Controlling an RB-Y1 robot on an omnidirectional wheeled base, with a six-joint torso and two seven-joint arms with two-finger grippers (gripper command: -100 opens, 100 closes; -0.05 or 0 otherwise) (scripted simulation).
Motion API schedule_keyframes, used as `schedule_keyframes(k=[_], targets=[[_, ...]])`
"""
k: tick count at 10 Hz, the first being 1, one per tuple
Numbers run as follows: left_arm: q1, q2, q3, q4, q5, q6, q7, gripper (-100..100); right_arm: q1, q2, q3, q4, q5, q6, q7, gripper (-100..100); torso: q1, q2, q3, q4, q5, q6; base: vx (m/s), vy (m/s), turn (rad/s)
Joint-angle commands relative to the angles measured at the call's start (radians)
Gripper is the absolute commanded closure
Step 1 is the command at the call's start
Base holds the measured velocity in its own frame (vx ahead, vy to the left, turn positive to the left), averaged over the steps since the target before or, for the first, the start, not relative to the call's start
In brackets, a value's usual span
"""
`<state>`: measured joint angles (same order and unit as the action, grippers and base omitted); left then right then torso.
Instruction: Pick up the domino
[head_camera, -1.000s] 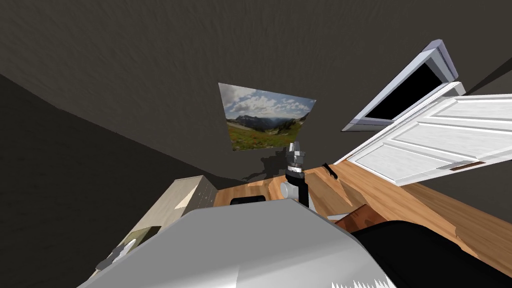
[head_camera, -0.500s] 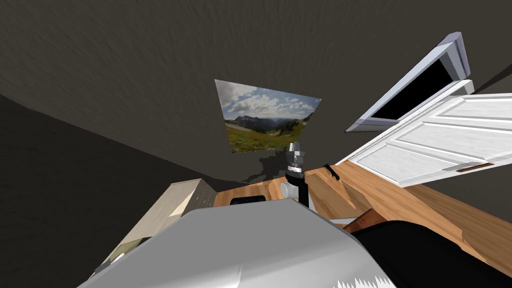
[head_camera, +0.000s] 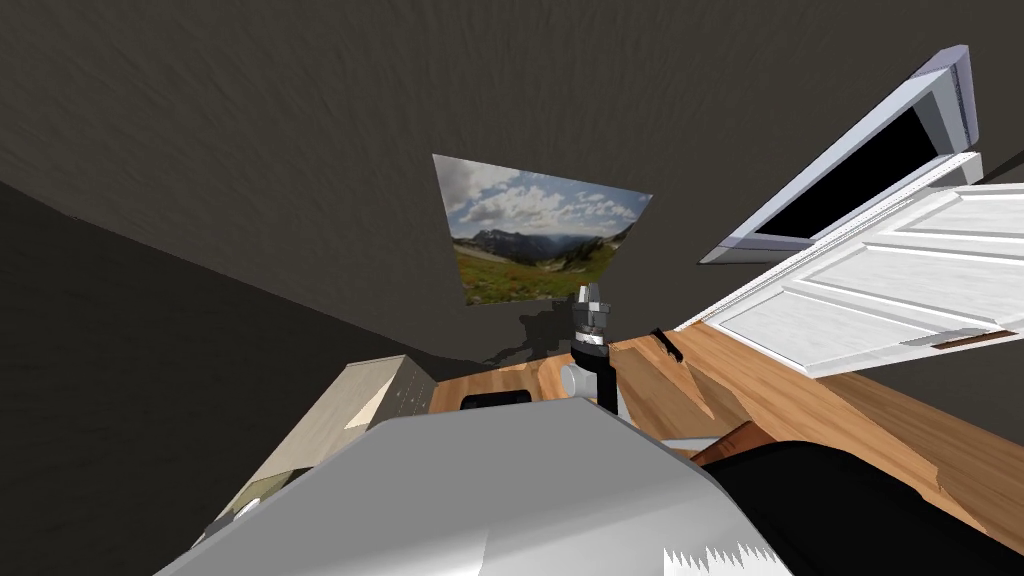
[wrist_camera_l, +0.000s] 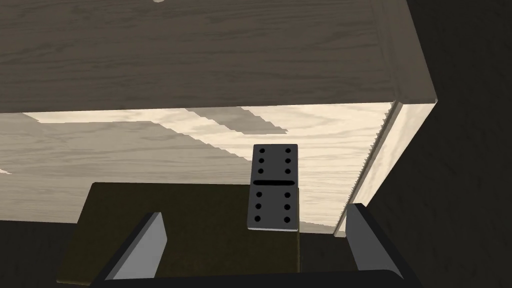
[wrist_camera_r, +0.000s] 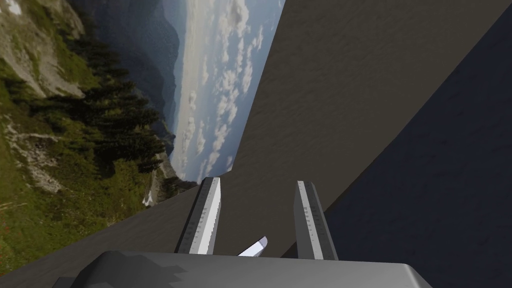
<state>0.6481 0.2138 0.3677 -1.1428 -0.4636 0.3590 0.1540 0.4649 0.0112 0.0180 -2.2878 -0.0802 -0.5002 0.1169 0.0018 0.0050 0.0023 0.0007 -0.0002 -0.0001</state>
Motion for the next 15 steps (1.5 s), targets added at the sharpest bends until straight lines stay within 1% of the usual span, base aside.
schedule_keyframes(k=[1,2,3,4,8,9,10,12,14,15], targets=[[-0.038,-0.002,0.011,0.037,-0.02,-0.005,-0.001,-100,0.0,0.0,0.0,0.0,0.0,0.0,0.0,0,0.0,0.0,0.0,0.0,0.0,0.0,-0.052,0.049,0.045],[-0.063,-0.005,0.017,0.058,-0.035,-0.006,-0.002,-100,0.0,0.0,0.0,0.0,0.0,0.0,0.0,0,0.001,0.0,0.0,0.0,0.0,0.0,-0.047,0.049,0.041],[-0.051,-0.004,0.017,0.054,-0.032,-0.012,0.001,-100,0.0,0.0,0.0,0.0,0.0,0.0,0.0,0,0.001,0.0,0.0,0.0,0.0,0.0,-0.02,0.022,0.001],[-0.054,-0.004,0.018,0.057,-0.034,-0.013,0.001,100,0.0,0.0,0.0,0.0,0.0,0.0,0.0,0,-0.001,-0.001,0.0,0.0,0.0,0.0,0.0,0.0,0.0],[-0.053,-0.004,0.018,0.057,-0.034,-0.013,0.001,100,0.0,0.0,0.0,0.0,0.0,0.0,0.0,0,-0.003,-0.002,-0.001,0.0,0.0,0.0,0.0,0.0,0.0],[-0.053,-0.004,0.018,0.057,-0.034,-0.013,0.001,0,0.0,0.0,0.0,0.0,0.0,0.0,0.0,0,-0.003,-0.002,-0.001,0.0,0.0,0.0,0.0,0.0,0.0],[-0.025,0.0,0.007,0.026,-0.013,-0.005,-0.001,100,0.0,0.0,0.0,0.0,0.0,0.0,0.0,0,-0.002,-0.002,-0.001,0.0,0.0,0.0,0.023,-0.032,-0.046],[0.026,0.007,-0.007,-0.017,0.017,-0.003,0.001,100,0.0,0.0,0.0,0.0,0.0,0.0,0.0,0,-0.006,-0.005,-0.002,-0.001,-0.001,0.0,0.055,-0.052,-0.046],[0.051,0.01,-0.014,-0.039,0.032,-0.002,0.002,100,0.0,0.0,0.0,0.0,0.0,0.0,0.0,0,-0.006,-0.005,-0.003,-0.001,-0.001,0.0,0.035,-0.031,-0.022],[0.041,0.009,-0.01,-0.029,0.025,-0.004,0.003,100,0.0,0.0,0.0,0.0,0.0,0.0,0.0,0,-0.005,-0.004,-0.002,-0.001,-0.001,0.0,0.009,-0.01,0.001]])
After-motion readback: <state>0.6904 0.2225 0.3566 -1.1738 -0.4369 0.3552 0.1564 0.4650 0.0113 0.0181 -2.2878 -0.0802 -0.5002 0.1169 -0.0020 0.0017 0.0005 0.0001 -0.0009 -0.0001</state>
